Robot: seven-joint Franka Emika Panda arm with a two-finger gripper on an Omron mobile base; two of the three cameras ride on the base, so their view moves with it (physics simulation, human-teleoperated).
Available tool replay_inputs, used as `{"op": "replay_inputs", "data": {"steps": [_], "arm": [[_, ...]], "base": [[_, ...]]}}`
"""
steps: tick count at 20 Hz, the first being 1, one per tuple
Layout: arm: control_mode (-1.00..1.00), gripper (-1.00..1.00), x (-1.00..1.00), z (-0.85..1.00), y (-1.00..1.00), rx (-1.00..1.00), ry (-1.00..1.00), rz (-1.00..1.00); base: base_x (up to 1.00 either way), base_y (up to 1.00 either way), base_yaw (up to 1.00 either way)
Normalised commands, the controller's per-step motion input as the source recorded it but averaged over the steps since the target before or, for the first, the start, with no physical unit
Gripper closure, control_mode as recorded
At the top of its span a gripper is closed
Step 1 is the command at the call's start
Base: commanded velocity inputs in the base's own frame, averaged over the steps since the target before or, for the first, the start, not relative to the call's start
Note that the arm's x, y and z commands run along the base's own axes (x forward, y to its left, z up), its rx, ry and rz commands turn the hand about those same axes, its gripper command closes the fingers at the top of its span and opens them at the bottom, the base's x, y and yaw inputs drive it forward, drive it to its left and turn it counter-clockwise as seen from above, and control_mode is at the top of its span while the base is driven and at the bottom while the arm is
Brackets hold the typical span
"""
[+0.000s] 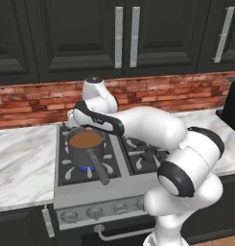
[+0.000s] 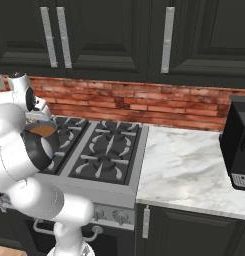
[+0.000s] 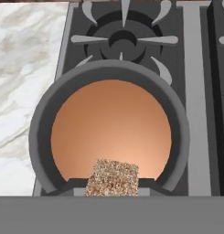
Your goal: Pick up the sugar cube(s) and place them in the saucepan with hot chocolate.
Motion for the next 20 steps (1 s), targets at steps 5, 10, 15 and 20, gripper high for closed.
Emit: {"op": "replay_inputs", "data": {"steps": [5,10,15,20], "arm": [[-1.0,1.0,0.0,-0.16,0.0,0.0,0.0,0.0],[-1.0,1.0,0.06,-0.35,0.0,0.0,0.0,0.01],[-1.0,1.0,0.05,-0.25,0.0,0.0,0.0,0.05],[-1.0,1.0,0.08,-0.24,0.0,0.0,0.03,0.05]], "base": [[0.0,0.0,0.0],[0.0,0.0,0.0],[0.0,0.0,0.0],[0.0,0.0,0.0]]}}
